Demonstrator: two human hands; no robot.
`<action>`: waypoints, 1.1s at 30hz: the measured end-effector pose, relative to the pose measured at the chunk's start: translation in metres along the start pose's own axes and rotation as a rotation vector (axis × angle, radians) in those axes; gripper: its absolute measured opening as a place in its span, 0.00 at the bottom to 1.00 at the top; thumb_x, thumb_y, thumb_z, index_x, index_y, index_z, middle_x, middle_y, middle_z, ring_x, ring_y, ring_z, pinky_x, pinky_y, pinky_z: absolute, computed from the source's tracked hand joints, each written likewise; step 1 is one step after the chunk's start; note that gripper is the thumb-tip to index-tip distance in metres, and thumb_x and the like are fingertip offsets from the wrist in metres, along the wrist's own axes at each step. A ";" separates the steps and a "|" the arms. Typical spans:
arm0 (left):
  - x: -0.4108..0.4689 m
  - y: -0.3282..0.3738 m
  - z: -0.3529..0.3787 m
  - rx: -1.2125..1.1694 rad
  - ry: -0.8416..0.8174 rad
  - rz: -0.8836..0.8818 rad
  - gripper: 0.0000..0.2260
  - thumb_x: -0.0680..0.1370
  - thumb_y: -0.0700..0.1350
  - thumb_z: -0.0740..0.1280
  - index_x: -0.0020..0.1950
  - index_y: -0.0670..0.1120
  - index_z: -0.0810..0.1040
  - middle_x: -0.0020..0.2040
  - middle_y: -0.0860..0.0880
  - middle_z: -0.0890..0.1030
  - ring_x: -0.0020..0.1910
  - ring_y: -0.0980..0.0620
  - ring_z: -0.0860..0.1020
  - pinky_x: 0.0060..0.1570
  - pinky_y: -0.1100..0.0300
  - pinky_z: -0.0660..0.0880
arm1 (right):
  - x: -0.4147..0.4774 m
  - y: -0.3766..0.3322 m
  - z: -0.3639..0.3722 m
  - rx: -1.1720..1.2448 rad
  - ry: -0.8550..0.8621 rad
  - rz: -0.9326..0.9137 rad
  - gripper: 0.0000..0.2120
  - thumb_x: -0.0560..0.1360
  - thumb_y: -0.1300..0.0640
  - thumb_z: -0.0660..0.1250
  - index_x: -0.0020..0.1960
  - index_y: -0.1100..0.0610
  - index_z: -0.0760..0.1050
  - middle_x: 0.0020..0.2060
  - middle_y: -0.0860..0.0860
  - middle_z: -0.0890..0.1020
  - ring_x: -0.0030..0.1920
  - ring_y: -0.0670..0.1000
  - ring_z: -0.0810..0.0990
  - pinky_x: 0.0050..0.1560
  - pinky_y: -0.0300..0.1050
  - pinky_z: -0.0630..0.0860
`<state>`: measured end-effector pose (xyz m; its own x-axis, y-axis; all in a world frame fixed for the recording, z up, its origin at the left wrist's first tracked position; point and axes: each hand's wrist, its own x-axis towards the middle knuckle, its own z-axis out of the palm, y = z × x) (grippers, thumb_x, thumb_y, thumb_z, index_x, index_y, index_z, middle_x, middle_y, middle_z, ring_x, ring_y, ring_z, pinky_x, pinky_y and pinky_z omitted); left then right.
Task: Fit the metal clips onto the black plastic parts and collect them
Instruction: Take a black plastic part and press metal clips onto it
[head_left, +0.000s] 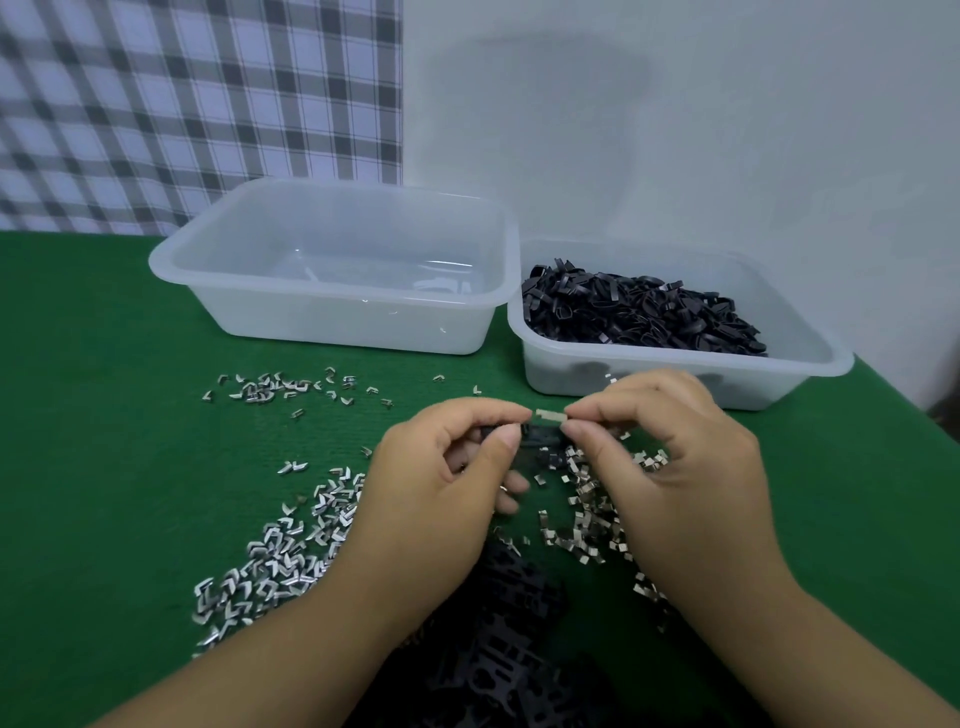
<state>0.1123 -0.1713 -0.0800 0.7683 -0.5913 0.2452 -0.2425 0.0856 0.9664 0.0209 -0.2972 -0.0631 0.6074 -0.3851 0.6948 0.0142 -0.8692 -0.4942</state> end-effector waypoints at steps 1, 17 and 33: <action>0.001 0.000 0.000 -0.027 0.015 -0.016 0.10 0.77 0.36 0.66 0.46 0.51 0.82 0.33 0.50 0.83 0.28 0.58 0.80 0.31 0.69 0.75 | 0.001 0.001 0.000 0.004 -0.001 0.028 0.03 0.69 0.60 0.73 0.40 0.54 0.81 0.36 0.44 0.78 0.42 0.48 0.76 0.45 0.35 0.70; 0.003 -0.002 0.001 -0.074 0.054 -0.023 0.11 0.74 0.33 0.69 0.42 0.50 0.81 0.35 0.51 0.83 0.33 0.52 0.84 0.32 0.66 0.78 | -0.002 0.003 0.000 -0.174 -0.047 -0.073 0.04 0.67 0.65 0.74 0.40 0.58 0.81 0.35 0.49 0.77 0.42 0.51 0.73 0.46 0.34 0.66; 0.003 0.000 0.002 -0.066 0.060 -0.010 0.11 0.73 0.33 0.70 0.42 0.49 0.81 0.35 0.49 0.83 0.32 0.53 0.84 0.31 0.67 0.77 | -0.001 0.004 0.000 -0.163 -0.069 -0.035 0.04 0.67 0.64 0.74 0.39 0.57 0.81 0.35 0.48 0.77 0.42 0.50 0.73 0.46 0.30 0.65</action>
<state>0.1127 -0.1747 -0.0793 0.8051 -0.5435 0.2374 -0.1960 0.1339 0.9714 0.0205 -0.3002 -0.0652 0.6616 -0.3362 0.6702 -0.0891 -0.9227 -0.3750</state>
